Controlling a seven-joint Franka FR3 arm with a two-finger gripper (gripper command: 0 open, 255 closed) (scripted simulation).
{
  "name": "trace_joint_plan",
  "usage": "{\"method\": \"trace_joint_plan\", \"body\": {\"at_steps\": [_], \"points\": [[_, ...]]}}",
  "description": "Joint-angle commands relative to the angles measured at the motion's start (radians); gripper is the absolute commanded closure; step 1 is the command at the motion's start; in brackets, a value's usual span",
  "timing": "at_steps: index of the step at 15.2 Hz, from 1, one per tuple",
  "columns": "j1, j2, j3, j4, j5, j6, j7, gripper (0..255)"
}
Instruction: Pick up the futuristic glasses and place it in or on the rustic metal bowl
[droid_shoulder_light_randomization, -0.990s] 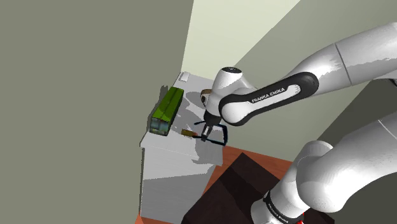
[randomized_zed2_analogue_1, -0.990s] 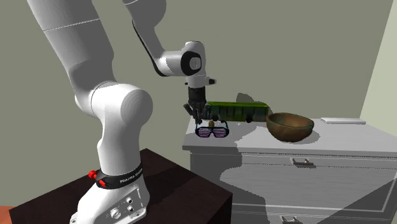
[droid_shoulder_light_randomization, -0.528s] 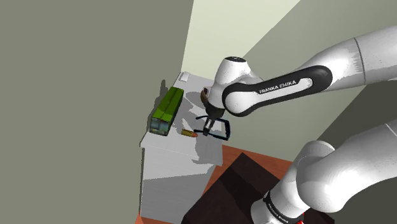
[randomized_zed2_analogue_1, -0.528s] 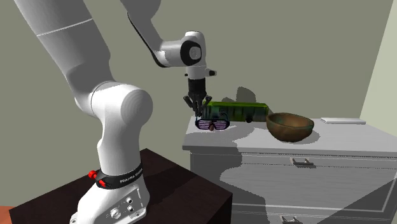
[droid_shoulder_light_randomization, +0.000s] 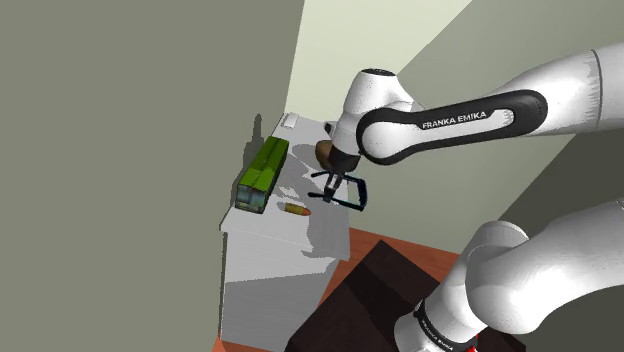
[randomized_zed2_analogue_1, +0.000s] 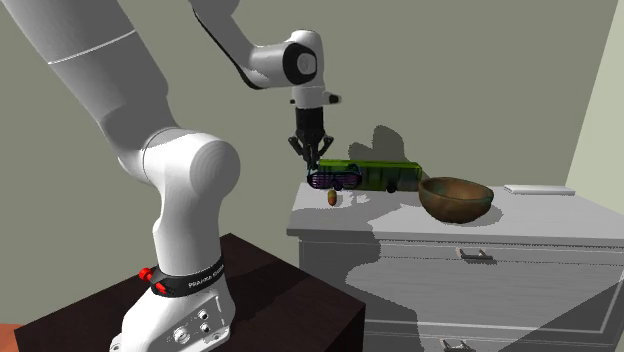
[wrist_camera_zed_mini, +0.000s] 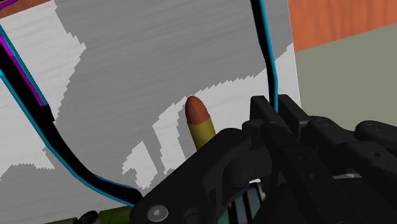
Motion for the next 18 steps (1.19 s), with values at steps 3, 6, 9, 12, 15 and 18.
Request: {"method": "trace_joint_plan", "body": {"at_steps": [3, 6, 9, 12, 15, 18], "points": [[0.001, -0.027, 0.002, 0.037, 0.002, -0.064, 0.000, 255], [0.002, -0.044, 0.003, 0.066, 0.003, -0.110, -0.001, 255], [0.002, -0.058, 0.003, 0.097, 0.004, -0.155, -0.002, 255], [-0.017, -0.015, -0.031, 0.140, -0.011, -0.154, -0.047, 255], [-0.042, 0.058, -0.082, 0.205, -0.026, -0.144, -0.112, 255], [-0.062, 0.135, -0.129, 0.280, -0.031, -0.138, -0.178, 255]]}}
